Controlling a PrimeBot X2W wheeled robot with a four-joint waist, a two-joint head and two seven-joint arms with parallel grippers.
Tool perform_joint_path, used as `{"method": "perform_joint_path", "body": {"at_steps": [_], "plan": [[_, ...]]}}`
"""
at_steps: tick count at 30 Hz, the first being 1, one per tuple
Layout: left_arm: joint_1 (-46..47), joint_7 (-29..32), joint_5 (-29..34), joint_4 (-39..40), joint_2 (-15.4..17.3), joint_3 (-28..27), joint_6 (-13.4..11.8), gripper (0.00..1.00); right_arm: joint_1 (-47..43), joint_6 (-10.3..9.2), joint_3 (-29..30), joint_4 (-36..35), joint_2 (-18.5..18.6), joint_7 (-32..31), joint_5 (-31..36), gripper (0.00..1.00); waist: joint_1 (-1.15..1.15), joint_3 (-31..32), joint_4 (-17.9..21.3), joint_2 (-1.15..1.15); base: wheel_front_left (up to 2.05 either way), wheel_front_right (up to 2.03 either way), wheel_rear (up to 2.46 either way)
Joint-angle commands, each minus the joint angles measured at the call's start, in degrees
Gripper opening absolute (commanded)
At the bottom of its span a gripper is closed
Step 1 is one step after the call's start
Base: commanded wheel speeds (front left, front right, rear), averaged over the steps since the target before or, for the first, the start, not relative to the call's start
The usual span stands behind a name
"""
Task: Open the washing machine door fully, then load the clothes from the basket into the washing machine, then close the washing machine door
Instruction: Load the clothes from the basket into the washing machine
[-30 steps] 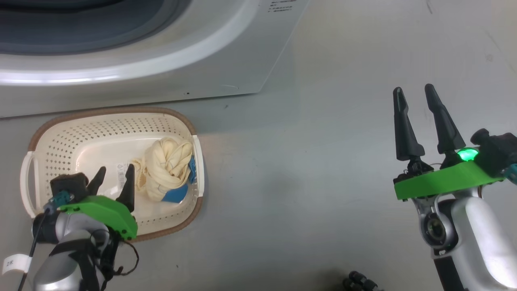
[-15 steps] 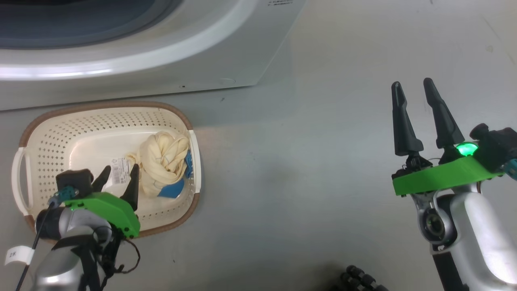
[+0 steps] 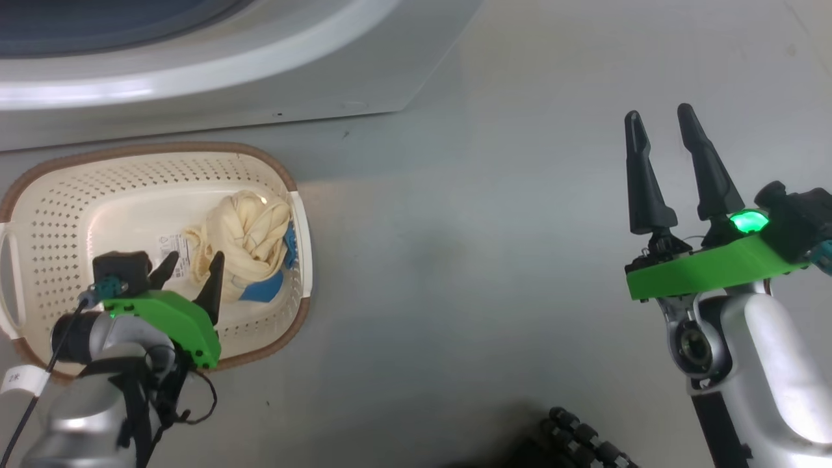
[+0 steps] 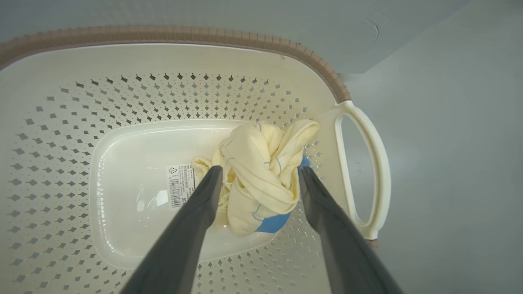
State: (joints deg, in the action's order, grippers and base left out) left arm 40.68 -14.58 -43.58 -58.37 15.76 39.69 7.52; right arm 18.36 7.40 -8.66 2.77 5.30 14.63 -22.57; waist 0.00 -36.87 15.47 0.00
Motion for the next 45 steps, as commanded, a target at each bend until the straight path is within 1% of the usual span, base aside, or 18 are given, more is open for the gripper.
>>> {"method": "perform_joint_path", "body": {"at_steps": [1,9,27,38,39,41,42,45], "plan": [[1.14,0.18,-1.02,-0.06,2.36,-0.04,-0.03,1.0,0.74,0.09,-1.07,-1.95,-0.03,0.37,0.65,1.0,0.0,-0.98,0.4,0.0,0.0,0.0,0.0],[5.5,2.01,-5.27,-1.33,4.27,6.05,-0.03,1.0,2.38,0.09,-2.38,-2.2,-0.62,0.37,0.77,1.0,0.0,-5.1,1.24,0.0,0.0,0.0,0.0],[11.67,3.87,-13.42,-1.89,7.84,15.7,-0.03,1.0,6.35,0.09,-4.4,-3.28,-1.8,0.37,0.93,1.0,0.0,-11.57,3.53,0.0,0.0,0.0,0.0],[13.76,4.32,-18.82,-0.26,8.93,21.61,-0.03,1.0,5.98,0.09,-4.87,-3.11,-2.13,0.37,1.09,1.0,0.0,-12.48,4.23,0.0,0.0,0.0,0.0],[13.82,4.24,-19.34,-0.2,8.98,22.07,-0.03,0.77,5.9,0.09,-4.91,-3.11,-2.15,0.37,1.14,1.0,0.0,-12.37,4.29,0.0,0.0,0.0,0.0],[13.94,3.91,-20.59,-0.02,8.9,22.74,-0.03,0.18,5.75,0.09,-4.88,-3.12,-2.16,0.37,1.22,1.0,0.0,-12.13,4.35,0.0,0.0,0.0,0.0],[13.96,3.85,-21.09,0.01,8.87,23.19,-0.03,0.0,5.68,0.09,-4.86,-3.13,-2.14,0.37,1.27,1.0,0.0,-12.0,4.38,0.0,0.0,0.0,0.0],[13.82,3.41,-22.84,0.26,8.57,24.25,-0.03,0.0,5.39,0.09,-4.76,-3.08,-1.91,0.37,1.47,1.0,0.0,-11.4,4.32,0.0,0.0,0.0,0.0]]}}
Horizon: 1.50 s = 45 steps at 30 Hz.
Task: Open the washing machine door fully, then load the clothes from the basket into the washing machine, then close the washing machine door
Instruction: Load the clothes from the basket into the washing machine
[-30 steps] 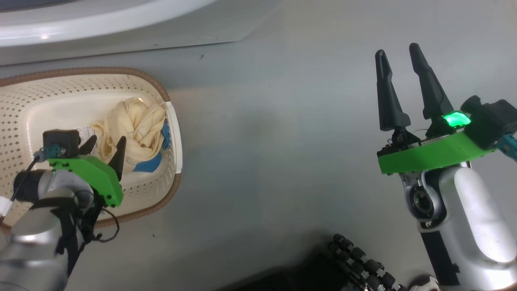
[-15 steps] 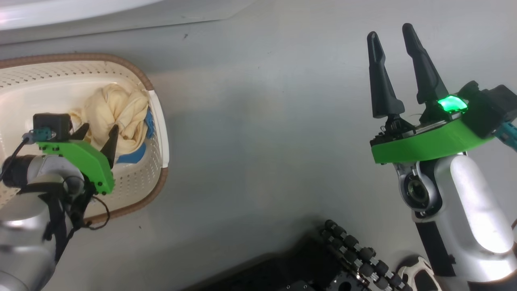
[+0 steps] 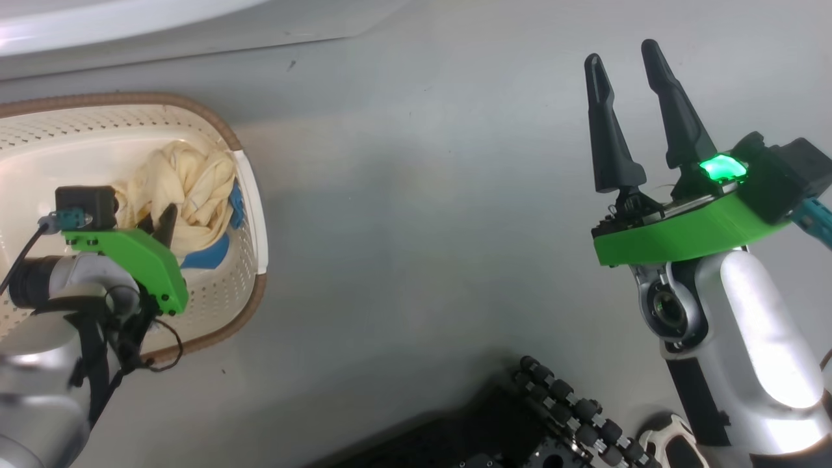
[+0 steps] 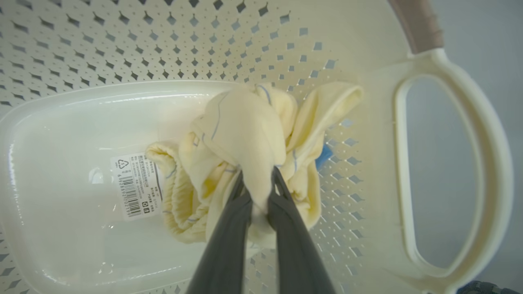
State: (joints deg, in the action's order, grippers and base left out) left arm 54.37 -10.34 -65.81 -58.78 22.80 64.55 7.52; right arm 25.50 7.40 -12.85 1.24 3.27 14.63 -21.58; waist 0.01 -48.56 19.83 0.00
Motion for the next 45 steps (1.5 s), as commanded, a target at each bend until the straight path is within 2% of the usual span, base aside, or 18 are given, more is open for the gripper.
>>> {"method": "perform_joint_path", "body": {"at_steps": [1,12,19,32,36,45], "plan": [[0.11,-1.05,-1.16,0.71,1.42,-0.32,-0.03,0.0,-1.84,0.09,-0.55,-1.52,0.22,0.37,0.53,1.0,-0.01,0.49,-0.08,0.0,0.0,0.0,0.0],[-1.57,-3.96,-5.37,1.05,-0.02,2.31,-0.03,0.0,-3.16,0.09,-0.16,-0.92,1.25,0.37,0.85,1.0,-0.01,5.23,-1.7,0.0,0.0,0.0,0.0],[-2.82,-4.6,-5.49,2.06,-0.08,1.28,-0.03,0.0,-3.82,0.09,-0.16,-0.3,1.91,0.37,0.75,1.0,-0.01,8.82,-2.64,0.0,0.0,0.0,0.0],[-7.03,-4.65,5.28,6.8,-1.17,-11.11,-0.03,0.0,-5.33,0.09,0.49,0.74,3.25,0.37,0.39,1.0,-0.01,14.34,-6.36,0.0,0.0,0.0,0.0],[-9.64,-4.65,10.51,9.58,-1.8,-17.31,-0.03,0.0,-6.23,0.09,0.87,1.22,3.67,0.37,0.08,1.0,-0.01,16.47,-7.74,0.0,0.0,0.0,0.0],[-14.47,-4.65,19.58,15.82,-3.07,-27.0,-0.03,0.0,-8.02,0.09,1.69,1.69,4.6,0.37,-0.15,1.0,-0.01,20.38,-10.22,0.0,0.0,0.0,0.0]]}}
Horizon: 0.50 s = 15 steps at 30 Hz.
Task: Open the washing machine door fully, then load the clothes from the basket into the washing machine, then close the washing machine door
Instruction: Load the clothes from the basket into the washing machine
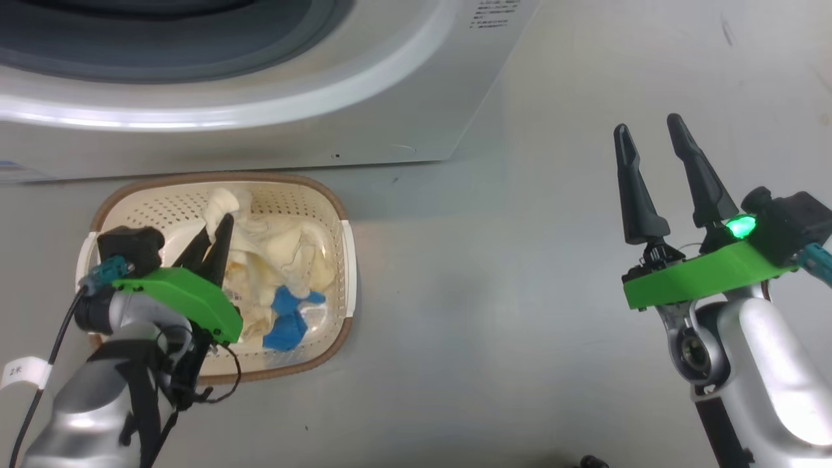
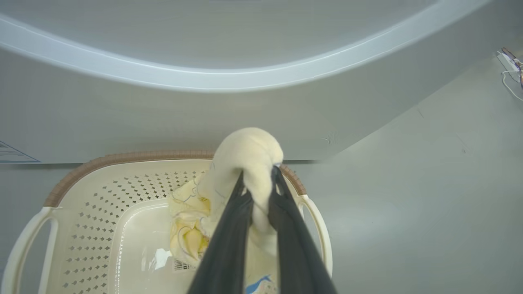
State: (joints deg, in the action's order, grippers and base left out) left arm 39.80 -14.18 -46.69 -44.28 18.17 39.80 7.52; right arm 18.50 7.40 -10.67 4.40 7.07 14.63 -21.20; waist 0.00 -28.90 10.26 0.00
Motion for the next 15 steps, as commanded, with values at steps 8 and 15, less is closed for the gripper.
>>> {"method": "perform_joint_path", "body": {"at_steps": [8,15], "plan": [[-4.55,-0.82,7.22,7.3,0.93,-10.03,-0.03,0.0,-3.11,0.09,0.27,-0.8,1.63,0.37,-0.77,1.0,0.0,4.55,-2.12,0.0,0.0,0.0,0.0],[-8.58,-0.82,12.26,12.74,0.46,-16.72,-0.03,0.0,-4.98,0.09,1.19,-0.6,2.52,0.37,-0.89,1.0,0.0,7.18,-3.25,0.0,0.0,0.0,0.0]]}}
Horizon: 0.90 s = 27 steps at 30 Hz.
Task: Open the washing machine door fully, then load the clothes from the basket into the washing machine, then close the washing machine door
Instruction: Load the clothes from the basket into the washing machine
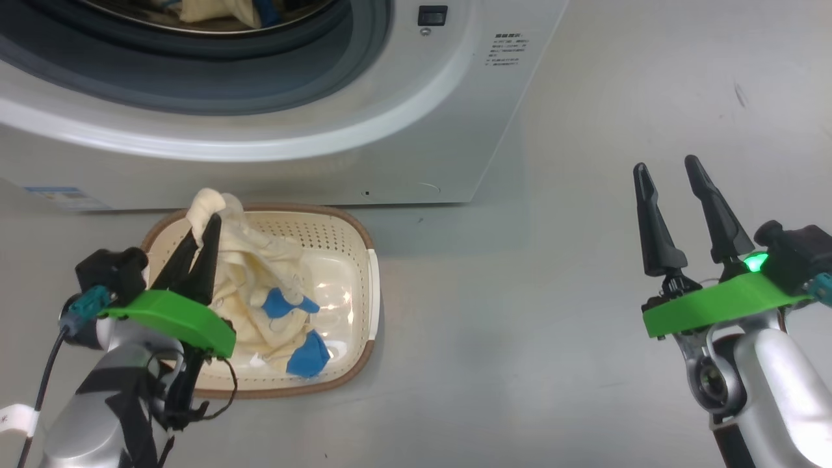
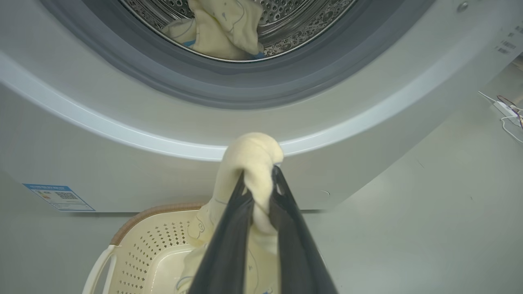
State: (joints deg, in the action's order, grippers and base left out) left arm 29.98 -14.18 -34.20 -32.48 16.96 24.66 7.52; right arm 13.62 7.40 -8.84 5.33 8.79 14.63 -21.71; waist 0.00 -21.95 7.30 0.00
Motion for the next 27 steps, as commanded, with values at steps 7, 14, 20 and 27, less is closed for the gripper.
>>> {"method": "perform_joint_path", "body": {"at_steps": [7,14,20,27], "plan": [[-4.0,-0.82,4.99,7.74,0.74,-8.31,-0.03,0.0,-2.3,0.09,0.45,-1.32,1.8,0.37,-0.44,1.0,0.0,2.94,-1.4,0.0,0.0,0.0,0.0],[-8.92,-0.82,8.55,14.41,-0.12,-12.54,-0.03,0.0,-4.75,0.09,1.69,-1.33,2.48,0.37,-0.52,1.0,0.0,5.41,-2.47,0.0,0.0,0.0,0.0],[-12.91,-0.82,10.71,19.3,-0.85,-15.65,-0.03,0.0,-6.27,0.09,2.41,-1.34,2.68,0.37,-0.47,1.0,0.0,6.71,-3.08,0.0,0.0,0.0,0.0],[-18.12,-0.82,13.01,24.48,-2.86,-19.15,-0.03,0.0,-7.24,0.09,2.99,-1.41,2.83,0.37,-0.36,1.0,0.0,7.56,-3.45,0.0,0.0,0.0,0.0]]}}
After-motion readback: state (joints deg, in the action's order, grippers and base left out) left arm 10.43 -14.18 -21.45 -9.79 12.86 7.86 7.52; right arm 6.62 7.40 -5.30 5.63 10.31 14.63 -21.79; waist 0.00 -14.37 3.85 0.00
